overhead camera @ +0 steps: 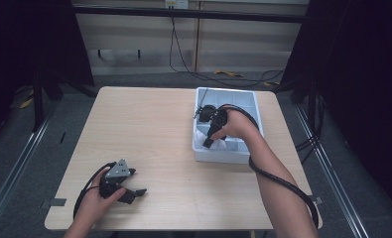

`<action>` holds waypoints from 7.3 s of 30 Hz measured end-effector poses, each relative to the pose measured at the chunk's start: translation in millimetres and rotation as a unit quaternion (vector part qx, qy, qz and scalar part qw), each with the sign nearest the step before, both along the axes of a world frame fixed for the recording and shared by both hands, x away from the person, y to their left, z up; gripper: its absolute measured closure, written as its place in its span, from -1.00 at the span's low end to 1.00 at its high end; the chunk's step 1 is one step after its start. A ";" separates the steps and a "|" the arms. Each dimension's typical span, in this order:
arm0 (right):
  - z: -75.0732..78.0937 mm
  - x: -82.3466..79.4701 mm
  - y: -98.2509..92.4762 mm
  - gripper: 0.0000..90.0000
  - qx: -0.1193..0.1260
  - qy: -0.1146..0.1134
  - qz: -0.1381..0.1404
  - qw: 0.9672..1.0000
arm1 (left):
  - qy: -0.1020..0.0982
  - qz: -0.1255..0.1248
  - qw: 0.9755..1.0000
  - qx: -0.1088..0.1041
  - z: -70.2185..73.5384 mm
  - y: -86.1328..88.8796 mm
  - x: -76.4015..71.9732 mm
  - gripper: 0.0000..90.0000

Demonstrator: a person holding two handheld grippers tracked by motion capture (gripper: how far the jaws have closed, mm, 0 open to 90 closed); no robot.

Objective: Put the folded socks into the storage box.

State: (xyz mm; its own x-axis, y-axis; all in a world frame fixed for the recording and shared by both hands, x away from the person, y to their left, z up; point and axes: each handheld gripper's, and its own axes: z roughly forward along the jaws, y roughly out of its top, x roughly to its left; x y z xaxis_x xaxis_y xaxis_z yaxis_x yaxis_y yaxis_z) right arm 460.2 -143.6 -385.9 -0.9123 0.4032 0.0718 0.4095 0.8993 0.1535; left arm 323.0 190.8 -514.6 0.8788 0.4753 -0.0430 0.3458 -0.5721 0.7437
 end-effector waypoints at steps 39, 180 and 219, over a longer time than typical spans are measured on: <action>49.7 -5.8 -0.7 1.00 -0.040 -0.038 0.019 0.998 | 0.000 0.000 1.000 0.001 0.1 0.0 -0.1 -0.67; -30.3 -1.3 13.2 0.92 -0.027 -0.007 0.030 0.999 | -0.001 -0.006 1.000 -0.004 -0.5 -0.4 -0.3 -0.67; -21.3 -3.0 -6.6 0.97 -0.056 -0.013 0.009 0.998 | -0.002 -0.005 1.000 -0.006 -0.9 -0.7 -0.4 -0.67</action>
